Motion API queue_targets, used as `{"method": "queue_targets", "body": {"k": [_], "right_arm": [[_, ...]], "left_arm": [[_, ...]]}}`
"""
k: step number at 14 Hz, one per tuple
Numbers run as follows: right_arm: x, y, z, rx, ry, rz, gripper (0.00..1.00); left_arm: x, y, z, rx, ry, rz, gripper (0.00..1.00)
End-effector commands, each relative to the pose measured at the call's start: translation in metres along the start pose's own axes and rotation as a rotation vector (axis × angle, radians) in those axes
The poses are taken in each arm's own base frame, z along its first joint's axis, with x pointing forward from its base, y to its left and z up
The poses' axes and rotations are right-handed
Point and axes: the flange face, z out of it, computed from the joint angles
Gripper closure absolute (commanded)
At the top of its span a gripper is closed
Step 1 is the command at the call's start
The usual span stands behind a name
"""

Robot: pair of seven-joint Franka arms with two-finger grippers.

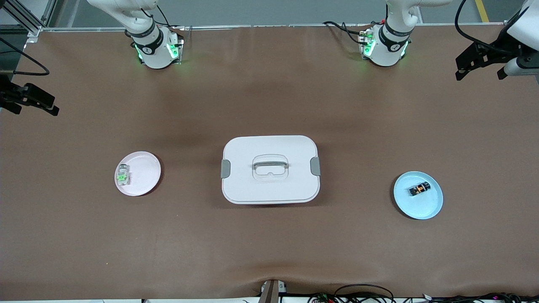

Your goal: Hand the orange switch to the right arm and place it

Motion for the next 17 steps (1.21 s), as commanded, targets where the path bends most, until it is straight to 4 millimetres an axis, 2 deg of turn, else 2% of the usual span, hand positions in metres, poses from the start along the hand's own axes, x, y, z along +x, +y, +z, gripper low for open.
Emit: {"method": "queue_targets", "body": {"k": [1,6,8,12,15,17], "right_arm": [[0.001,0.0,-0.004,0.003,-0.003,-0.008,0.0],[0.001,0.0,-0.004,0.003,-0.003,-0.008,0.0],[0.002,-0.001,-0.003,0.001,-0.005,-0.01,0.0],[0.003,-0.002,-0.001,0.003,-0.009,-0.011,0.0],[0.003,-0.003,-0.001,0.003,-0.009,-0.014,0.0],[0.003,-0.003,-0.001,0.003,-0.009,-0.014,0.0]], "left_arm": [[0.004,0.001,-0.001,0.0,-0.015,0.007,0.0],[0.019,-0.005,0.014,0.015,-0.042,0.007,0.0],[0.029,-0.02,0.027,0.017,-0.054,-0.018,0.0],[0.072,-0.033,0.086,0.018,-0.081,-0.042,0.0],[0.09,-0.038,0.129,0.09,-0.027,-0.033,0.0],[0.103,-0.036,0.168,0.093,-0.027,-0.04,0.0]]}}
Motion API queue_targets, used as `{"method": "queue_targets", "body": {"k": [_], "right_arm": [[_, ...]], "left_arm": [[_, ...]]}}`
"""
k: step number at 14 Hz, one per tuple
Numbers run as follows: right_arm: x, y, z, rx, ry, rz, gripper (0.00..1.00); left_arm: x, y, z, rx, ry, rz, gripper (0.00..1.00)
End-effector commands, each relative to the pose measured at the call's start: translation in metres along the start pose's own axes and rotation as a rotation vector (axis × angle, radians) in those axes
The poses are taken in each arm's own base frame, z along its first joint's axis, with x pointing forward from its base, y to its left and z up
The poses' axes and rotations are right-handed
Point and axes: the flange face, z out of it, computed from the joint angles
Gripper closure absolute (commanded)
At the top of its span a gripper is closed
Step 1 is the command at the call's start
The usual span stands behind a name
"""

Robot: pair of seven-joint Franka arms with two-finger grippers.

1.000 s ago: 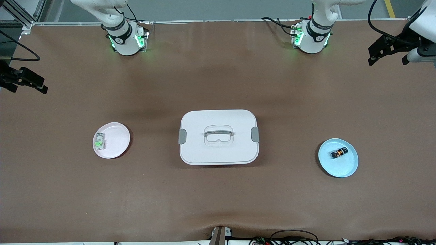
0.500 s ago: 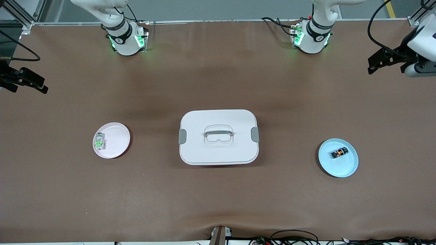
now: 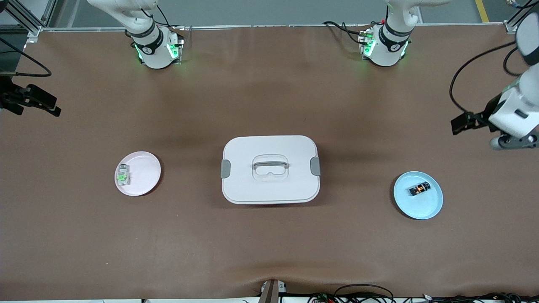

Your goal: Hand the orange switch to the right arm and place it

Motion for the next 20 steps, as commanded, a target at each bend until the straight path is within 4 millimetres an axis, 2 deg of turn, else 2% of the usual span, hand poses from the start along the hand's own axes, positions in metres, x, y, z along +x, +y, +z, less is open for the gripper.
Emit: {"method": "queue_targets", "body": {"k": [1,3,6,8,12,15,20], "right_arm": [[0.002,-0.001,-0.004,0.003,-0.003,-0.01,0.0],[0.002,0.0,-0.003,0.003,-0.004,-0.008,0.0],[0.002,0.0,-0.003,0.003,-0.004,-0.008,0.0],[0.002,-0.001,-0.003,0.003,-0.004,-0.01,0.0],[0.002,-0.001,-0.003,0.003,-0.004,-0.01,0.0],[0.003,-0.001,-0.002,0.003,-0.006,-0.01,0.0],[0.003,-0.001,-0.002,0.003,-0.006,-0.01,0.0]], "left_arm": [[0.013,0.003,0.046,0.017,0.01,-0.002,0.0],[0.022,-0.006,0.09,-0.001,0.033,-0.039,0.0],[0.027,0.003,0.144,-0.019,0.061,-0.08,0.0],[0.034,0.008,0.172,-0.025,0.059,-0.106,0.0],[0.045,0.021,0.217,-0.042,0.085,-0.128,0.0],[0.053,0.022,0.249,-0.053,0.111,-0.133,0.0],[0.059,0.023,0.289,-0.056,0.127,-0.125,0.0]]}}
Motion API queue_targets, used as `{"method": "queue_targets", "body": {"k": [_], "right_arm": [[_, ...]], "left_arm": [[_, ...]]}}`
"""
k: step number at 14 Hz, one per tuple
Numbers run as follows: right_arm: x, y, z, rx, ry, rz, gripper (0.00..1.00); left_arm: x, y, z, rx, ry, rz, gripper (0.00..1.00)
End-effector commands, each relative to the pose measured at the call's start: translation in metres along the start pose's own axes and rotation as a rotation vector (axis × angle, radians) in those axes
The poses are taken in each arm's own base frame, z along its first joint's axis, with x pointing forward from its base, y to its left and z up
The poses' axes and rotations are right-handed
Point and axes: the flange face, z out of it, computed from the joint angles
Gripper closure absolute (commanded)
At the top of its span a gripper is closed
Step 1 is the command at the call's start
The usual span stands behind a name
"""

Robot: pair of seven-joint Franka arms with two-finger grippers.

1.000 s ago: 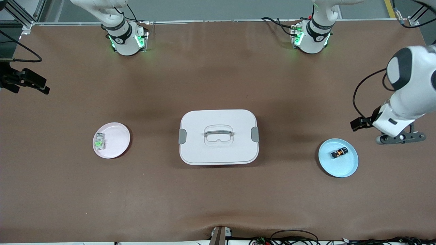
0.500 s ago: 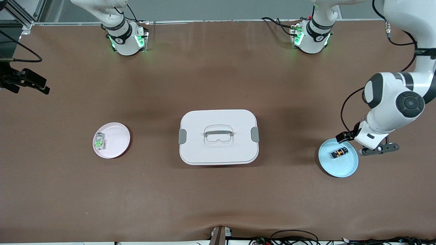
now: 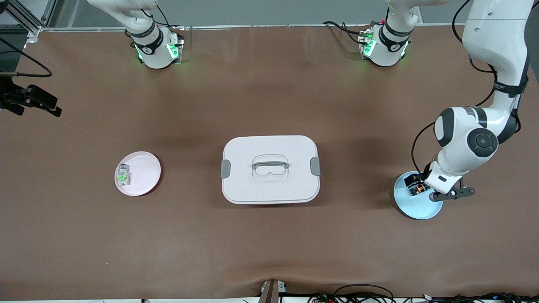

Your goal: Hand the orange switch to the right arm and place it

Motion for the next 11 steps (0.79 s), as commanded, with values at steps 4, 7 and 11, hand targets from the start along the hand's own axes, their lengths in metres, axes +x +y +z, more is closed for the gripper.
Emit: {"method": "queue_targets", "body": {"k": [4,7,11], "right_arm": [[0.002,0.0,-0.004,0.003,-0.003,-0.008,0.0],[0.002,0.0,-0.003,0.003,-0.004,-0.008,0.0],[0.002,-0.001,-0.002,0.003,-0.007,-0.009,0.0]], "left_arm": [[0.004,-0.021,0.031,0.007,0.008,-0.012,0.0],[0.002,-0.027,0.048,0.004,0.006,-0.022,0.0],[0.001,-0.03,0.06,0.002,0.006,-0.027,0.0]]}}
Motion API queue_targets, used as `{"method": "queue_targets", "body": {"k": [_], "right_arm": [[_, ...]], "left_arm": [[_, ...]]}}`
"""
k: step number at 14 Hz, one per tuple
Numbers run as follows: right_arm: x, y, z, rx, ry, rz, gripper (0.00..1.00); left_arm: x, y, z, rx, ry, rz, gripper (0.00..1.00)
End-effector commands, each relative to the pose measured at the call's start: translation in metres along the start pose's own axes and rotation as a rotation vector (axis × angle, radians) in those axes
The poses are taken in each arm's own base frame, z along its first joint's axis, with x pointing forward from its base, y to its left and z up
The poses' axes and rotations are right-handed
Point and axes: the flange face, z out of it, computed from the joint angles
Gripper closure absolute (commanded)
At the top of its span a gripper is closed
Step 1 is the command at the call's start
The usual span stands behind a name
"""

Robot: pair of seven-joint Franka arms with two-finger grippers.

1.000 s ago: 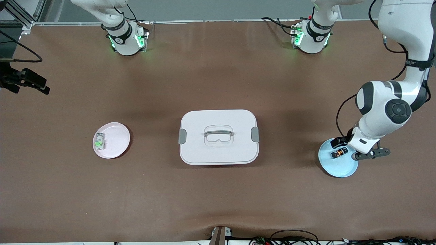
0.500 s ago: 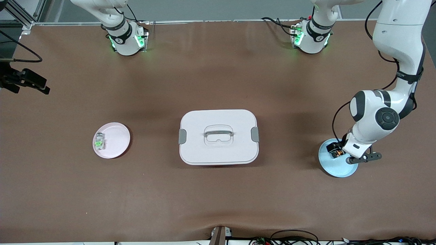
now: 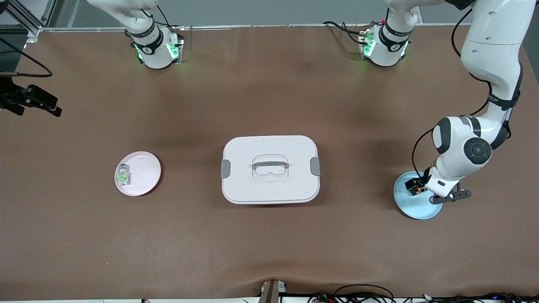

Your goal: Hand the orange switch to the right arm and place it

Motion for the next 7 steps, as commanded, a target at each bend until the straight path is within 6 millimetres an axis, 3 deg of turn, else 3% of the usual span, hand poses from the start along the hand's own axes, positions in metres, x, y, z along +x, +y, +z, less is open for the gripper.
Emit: {"method": "queue_targets", "body": {"k": [1,6,7], "right_arm": [[0.0034,-0.0013,0.0,0.003,-0.009,-0.011,0.0],[0.0039,-0.0022,0.0002,0.003,-0.01,-0.012,0.0],[0.0037,-0.003,0.0003,0.003,-0.011,-0.014,0.0]], "left_arm": [[0.0039,-0.0043,0.0044,0.005,0.019,0.008,0.0],[0.0047,-0.0069,0.0083,0.002,0.021,-0.017,0.0],[0.0048,-0.0069,0.0081,0.0,0.022,-0.02,0.05]]}}
